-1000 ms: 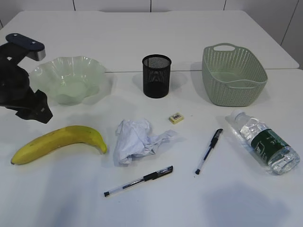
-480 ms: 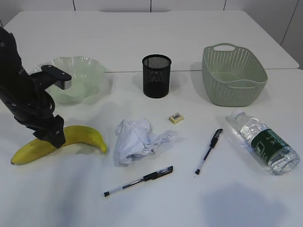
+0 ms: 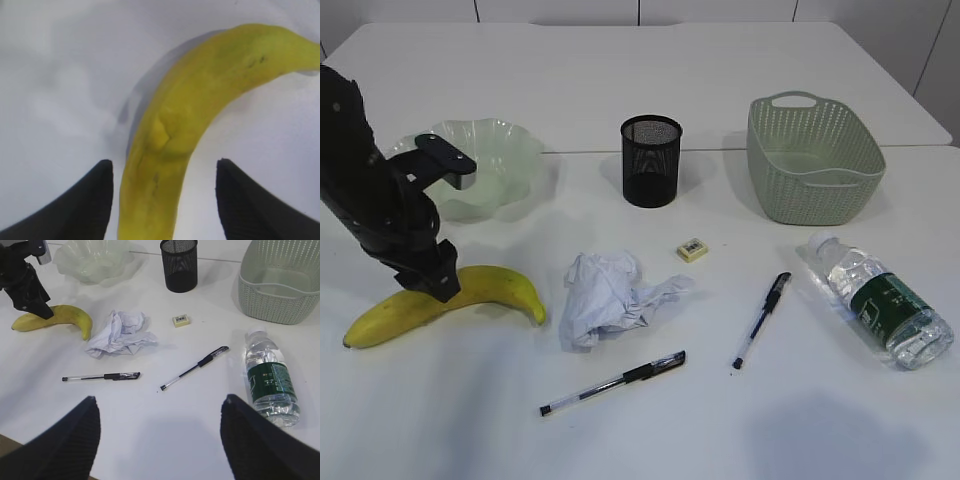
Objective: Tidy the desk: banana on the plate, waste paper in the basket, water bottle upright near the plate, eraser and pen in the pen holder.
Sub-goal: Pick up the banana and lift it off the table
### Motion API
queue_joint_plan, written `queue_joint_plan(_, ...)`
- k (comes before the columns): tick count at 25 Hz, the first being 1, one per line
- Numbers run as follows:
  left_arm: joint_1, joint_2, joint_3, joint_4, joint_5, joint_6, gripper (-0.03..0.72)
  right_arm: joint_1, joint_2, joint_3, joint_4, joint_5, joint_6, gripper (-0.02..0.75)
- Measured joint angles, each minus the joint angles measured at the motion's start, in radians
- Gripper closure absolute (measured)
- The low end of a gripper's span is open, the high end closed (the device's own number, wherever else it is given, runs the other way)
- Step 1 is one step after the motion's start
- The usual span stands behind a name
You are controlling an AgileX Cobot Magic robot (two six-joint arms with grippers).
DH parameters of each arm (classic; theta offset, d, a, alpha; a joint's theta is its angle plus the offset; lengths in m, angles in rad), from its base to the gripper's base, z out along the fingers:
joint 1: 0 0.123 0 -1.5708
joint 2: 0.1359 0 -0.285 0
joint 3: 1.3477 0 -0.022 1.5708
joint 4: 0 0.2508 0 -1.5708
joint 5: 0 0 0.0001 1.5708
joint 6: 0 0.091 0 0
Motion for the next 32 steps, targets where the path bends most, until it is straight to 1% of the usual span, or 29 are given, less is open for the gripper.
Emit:
queue_joint_plan(13, 0.000, 0.074, 0.000, -0.002, -0.017, 0.004, 0.243, 0.000, 0.000, 0.000, -0.010, 0.004, 0.000, 0.183)
queue_joint_plan(16, 0.000, 0.074, 0.000, -0.006, -0.020, 0.004, 0.274, 0.000, 0.000, 0.000, -0.011, 0.007, 0.000, 0.183)
queue_joint_plan(21, 0.000, 0.074, 0.000, -0.026, -0.020, 0.004, 0.391, 0.000, 0.000, 0.000, -0.011, 0.007, 0.000, 0.183)
queue_joint_plan(25, 0.000, 0.074, 0.000, -0.052, -0.009, 0.004, 0.426, 0.000, 0.000, 0.000, -0.011, 0.007, 0.000, 0.183)
queue_joint_plan(32, 0.000, 0.074, 0.000, -0.103, 0.051, 0.004, 0.433, 0.000, 0.000, 0.000, -0.011, -0.002, 0.000, 0.183)
